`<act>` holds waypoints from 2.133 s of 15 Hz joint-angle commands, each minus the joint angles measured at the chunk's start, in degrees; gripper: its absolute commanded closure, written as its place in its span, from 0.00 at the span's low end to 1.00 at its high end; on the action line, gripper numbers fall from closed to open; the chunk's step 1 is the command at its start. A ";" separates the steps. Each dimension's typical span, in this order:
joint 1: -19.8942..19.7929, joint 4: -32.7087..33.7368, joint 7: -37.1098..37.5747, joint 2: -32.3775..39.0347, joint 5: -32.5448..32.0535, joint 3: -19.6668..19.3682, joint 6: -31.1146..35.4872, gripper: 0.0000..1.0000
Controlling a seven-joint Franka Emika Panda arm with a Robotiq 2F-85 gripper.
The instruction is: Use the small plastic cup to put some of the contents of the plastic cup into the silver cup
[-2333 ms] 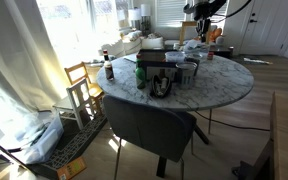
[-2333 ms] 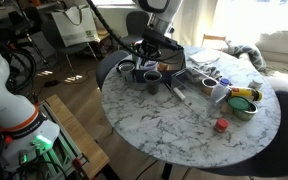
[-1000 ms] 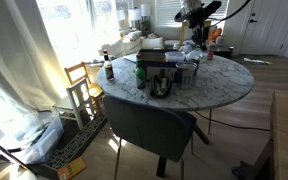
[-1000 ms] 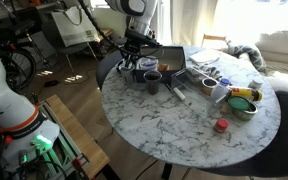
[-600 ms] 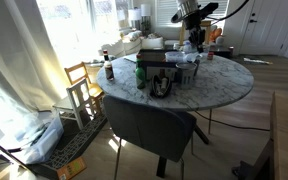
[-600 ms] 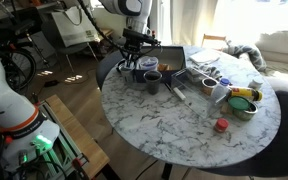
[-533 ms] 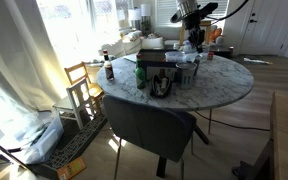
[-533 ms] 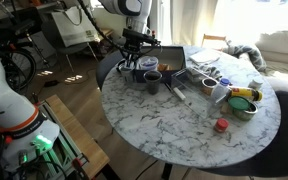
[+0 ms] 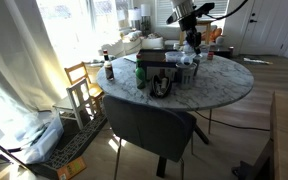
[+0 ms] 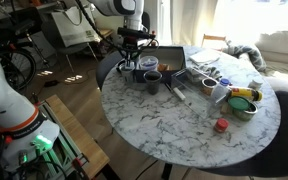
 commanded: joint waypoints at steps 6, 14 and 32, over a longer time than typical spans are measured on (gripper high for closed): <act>2.52 -4.32 9.91 -3.14 -7.42 1.54 2.46 0.99; 4.68 -5.52 19.08 -4.02 -13.42 2.65 1.91 0.99; 8.40 -6.52 34.43 -4.88 -20.89 4.22 -3.40 0.99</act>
